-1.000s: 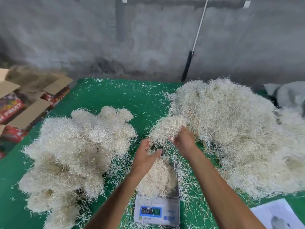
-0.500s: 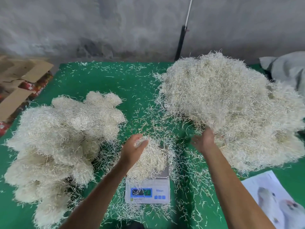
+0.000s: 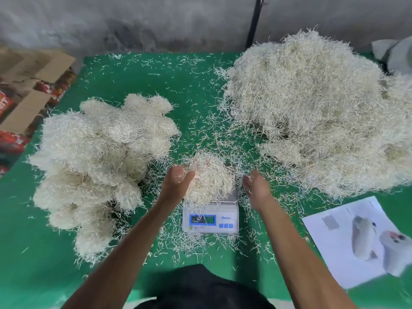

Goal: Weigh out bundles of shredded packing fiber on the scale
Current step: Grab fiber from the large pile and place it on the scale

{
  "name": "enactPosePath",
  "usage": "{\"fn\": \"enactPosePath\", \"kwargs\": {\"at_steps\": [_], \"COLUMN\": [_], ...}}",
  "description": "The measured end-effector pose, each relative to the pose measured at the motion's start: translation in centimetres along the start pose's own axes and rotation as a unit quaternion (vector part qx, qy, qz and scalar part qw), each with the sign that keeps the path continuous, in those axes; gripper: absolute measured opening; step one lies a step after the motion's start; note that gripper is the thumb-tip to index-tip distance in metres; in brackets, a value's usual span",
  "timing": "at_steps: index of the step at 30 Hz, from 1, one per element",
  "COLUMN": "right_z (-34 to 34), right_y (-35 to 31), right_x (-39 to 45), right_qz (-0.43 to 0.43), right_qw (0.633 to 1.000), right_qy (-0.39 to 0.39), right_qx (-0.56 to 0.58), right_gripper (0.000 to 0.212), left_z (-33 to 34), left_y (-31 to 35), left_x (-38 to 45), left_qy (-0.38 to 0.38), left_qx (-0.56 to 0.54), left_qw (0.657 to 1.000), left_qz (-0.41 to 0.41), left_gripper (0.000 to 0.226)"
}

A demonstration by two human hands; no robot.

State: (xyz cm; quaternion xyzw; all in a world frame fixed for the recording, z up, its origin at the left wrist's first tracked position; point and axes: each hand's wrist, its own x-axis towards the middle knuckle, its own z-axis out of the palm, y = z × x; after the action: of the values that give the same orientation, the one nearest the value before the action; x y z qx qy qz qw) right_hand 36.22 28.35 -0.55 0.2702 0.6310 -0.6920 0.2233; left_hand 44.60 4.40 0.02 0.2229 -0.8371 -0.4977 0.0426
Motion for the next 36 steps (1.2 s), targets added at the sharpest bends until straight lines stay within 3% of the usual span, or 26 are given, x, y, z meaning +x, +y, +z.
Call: {"fn": "enactPosePath", "kwargs": {"at_steps": [4, 7, 11, 14, 17, 18, 19, 22, 23, 26, 29, 32, 36], "right_z": [0.9, 1.4, 2.6, 4.9, 7.0, 7.4, 7.6, 8.0, 8.1, 8.2, 8.2, 8.2, 7.5], "right_y": [0.7, 0.8, 0.9, 0.9, 0.6, 0.2, -0.4, -3.3, -4.5, -8.7, -12.9, -15.3, -16.6], "right_x": [-0.6, -1.0, -1.5, -1.9, -1.9, -2.0, -2.0, -3.1, -3.6, -5.7, -7.0, -6.8, -6.0], "right_qz": [0.008, -0.01, -0.154, -0.279, -0.38, -0.395, -0.4, -0.402, -0.401, -0.402, -0.385, -0.346, -0.21], "right_qw": [1.0, 0.999, 0.977, 0.911, 0.764, 0.741, 0.746, 0.811, 0.829, 0.865, 0.894, 0.926, 0.965], "right_qy": [0.001, 0.002, -0.024, -0.067, -0.027, -0.013, -0.009, -0.062, -0.086, -0.111, -0.115, -0.112, -0.138], "right_qx": [-0.013, -0.045, -0.148, -0.296, -0.521, -0.543, -0.533, -0.42, -0.38, -0.278, -0.197, -0.105, 0.08], "right_gripper": [0.028, 0.038, 0.024, 0.037, 0.048, 0.041, 0.035, 0.026, 0.019, 0.026, 0.028, 0.027, 0.04], "left_z": [-0.6, -0.8, -0.7, -0.1, 0.8, 1.1, 1.3, 2.1, 2.3, 3.0, 3.5, 4.3, 4.4], "left_y": [-1.1, -1.6, -1.8, -0.8, 1.5, 2.1, 2.6, 3.8, 4.3, 5.2, 4.9, 4.1, 3.5], "left_x": [-1.3, -2.0, -2.6, -2.0, -0.5, 0.1, 0.6, 1.7, 1.9, 2.3, 2.0, 2.1, 2.8], "left_qy": [0.008, 0.01, -0.012, -0.017, -0.043, -0.059, -0.076, -0.092, -0.078, -0.02, -0.032, -0.045, -0.036], "left_qx": [-0.001, -0.008, -0.015, 0.039, 0.114, 0.137, 0.156, 0.15, 0.126, 0.055, 0.052, 0.059, 0.116], "left_qw": [1.0, 0.999, 1.0, 0.998, 0.99, 0.985, 0.981, 0.981, 0.986, 0.998, 0.998, 0.997, 0.992], "left_qz": [-0.023, -0.029, -0.012, 0.039, 0.077, 0.084, 0.086, 0.079, 0.071, 0.03, 0.031, 0.034, 0.027], "left_gripper": [0.063, 0.063, 0.065, 0.073, 0.076, 0.079, 0.084, 0.093, 0.09, 0.06, 0.053, 0.05, 0.058]}}
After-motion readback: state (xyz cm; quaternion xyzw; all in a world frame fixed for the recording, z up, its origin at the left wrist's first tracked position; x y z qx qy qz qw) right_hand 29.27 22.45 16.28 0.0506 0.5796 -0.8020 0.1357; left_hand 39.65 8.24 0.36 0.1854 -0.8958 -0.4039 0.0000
